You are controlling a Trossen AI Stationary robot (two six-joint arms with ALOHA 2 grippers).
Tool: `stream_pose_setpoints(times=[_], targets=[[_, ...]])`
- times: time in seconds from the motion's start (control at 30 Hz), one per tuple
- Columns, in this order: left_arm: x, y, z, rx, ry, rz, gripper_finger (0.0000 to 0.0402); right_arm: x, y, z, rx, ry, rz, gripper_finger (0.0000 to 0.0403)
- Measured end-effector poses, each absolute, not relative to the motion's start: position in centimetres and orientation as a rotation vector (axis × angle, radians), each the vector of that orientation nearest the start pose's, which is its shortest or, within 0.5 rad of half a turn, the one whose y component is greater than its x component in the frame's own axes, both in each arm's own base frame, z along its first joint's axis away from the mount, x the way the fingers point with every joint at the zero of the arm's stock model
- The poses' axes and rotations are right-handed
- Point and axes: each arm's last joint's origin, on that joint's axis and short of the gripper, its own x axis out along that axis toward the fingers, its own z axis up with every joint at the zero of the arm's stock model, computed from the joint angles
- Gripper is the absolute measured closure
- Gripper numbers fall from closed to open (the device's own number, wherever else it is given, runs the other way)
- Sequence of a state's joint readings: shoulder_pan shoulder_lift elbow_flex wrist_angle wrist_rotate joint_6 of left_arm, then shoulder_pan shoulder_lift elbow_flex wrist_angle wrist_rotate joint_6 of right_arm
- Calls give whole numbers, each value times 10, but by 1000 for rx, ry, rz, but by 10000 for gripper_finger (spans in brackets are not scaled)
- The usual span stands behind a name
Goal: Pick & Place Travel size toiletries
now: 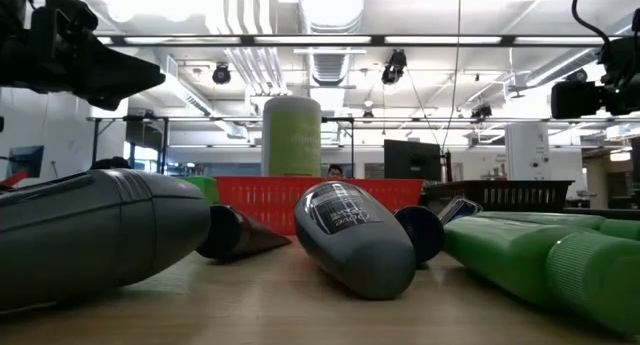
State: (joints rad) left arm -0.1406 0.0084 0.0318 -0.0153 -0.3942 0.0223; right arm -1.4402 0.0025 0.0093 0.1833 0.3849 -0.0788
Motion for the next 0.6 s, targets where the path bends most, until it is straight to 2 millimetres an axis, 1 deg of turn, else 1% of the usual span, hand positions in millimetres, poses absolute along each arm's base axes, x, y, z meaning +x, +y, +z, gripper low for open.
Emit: stream_pose_setpoints(times=[0.07, 0.13, 0.17, 0.23, 0.27, 0.3, 0.33, 0.4, 0.5, 0.53, 0.6], targets=[[95, -2, 172, 20, -5, 254, 245, 1, -94, 184, -161, -125, -1825, 218], [95, -2, 172, 20, -5, 254, 245, 2, -94, 184, -73, -247, -1790, 221], [95, -2, 172, 20, -5, 254, 245, 3, -94, 185, 5, -350, -1751, 224], [95, -2, 172, 20, -5, 254, 245, 4, -94, 185, 213, -590, -1638, 230], [95, -2, 172, 20, -5, 254, 245, 5, -94, 185, 311, -684, -1576, 233], [95, -2, 172, 20, -5, 254, 245, 6, -95, 185, 381, -726, -1520, 236], [95, -2, 172, 20, -5, 254, 245, 8, -95, 184, 418, -715, -1456, 239], [95, -2, 172, 20, -5, 254, 245, 15, -95, 184, 413, -572, -1235, 244], [95, -2, 172, 20, -5, 254, 245, 28, -88, 186, 304, -337, -796, 253], [95, -2, 172, 20, -5, 254, 245, 31, -85, 187, 276, -296, -663, 256], [95, -2, 172, 20, -5, 254, 245, 34, -78, 193, 238, -257, -459, 262]])
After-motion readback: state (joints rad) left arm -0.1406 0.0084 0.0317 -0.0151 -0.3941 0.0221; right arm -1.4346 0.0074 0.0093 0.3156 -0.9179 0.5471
